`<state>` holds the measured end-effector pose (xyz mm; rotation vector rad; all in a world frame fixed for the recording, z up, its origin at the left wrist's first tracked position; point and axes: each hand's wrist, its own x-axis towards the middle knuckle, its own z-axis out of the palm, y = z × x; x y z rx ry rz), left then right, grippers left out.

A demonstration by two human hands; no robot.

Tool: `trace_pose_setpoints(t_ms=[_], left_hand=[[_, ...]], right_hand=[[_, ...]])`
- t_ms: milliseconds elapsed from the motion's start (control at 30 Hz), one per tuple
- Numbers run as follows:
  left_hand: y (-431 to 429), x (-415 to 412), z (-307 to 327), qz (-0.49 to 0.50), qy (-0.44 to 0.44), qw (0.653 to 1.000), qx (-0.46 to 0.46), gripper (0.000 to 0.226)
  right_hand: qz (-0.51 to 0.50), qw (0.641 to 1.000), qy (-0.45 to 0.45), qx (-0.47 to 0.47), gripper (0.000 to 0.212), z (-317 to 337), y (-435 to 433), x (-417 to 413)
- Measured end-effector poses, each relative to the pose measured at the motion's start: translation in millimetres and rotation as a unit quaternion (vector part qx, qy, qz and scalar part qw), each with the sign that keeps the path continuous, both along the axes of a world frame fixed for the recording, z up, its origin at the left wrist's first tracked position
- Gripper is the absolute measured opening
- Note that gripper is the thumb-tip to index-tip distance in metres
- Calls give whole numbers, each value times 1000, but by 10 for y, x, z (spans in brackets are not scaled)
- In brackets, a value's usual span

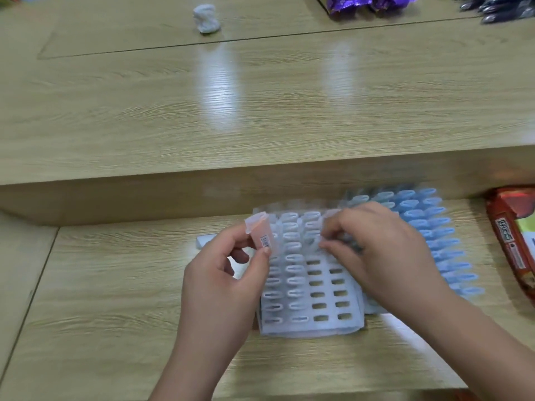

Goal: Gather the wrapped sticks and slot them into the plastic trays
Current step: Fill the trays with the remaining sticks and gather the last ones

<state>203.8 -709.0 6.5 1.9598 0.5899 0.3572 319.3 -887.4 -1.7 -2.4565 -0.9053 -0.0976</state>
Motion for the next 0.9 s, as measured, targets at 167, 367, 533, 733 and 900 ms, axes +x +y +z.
trace_pose_setpoints(t_ms=[167, 367, 533, 733, 900], left_hand=[[-16, 17, 9, -17, -3, 1000, -6, 16], [-88, 113, 54, -74, -4, 996, 41, 23], [-198, 207, 78, -155, -9, 979, 133, 14], [-124, 100, -145, -122, 1, 964, 237, 29], [-93, 10, -321, -124, 18, 950, 285, 26]], right_hand=[[64, 995, -77, -28, 10, -44, 25, -20], [56, 996, 37, 55, 30, 86, -74, -14], [57, 973, 95, 201, 25, 290, -39, -58], [6, 968, 120, 221, 17, 219, -244, -101], [-14, 989, 85, 117, 15, 10, -394, -125]])
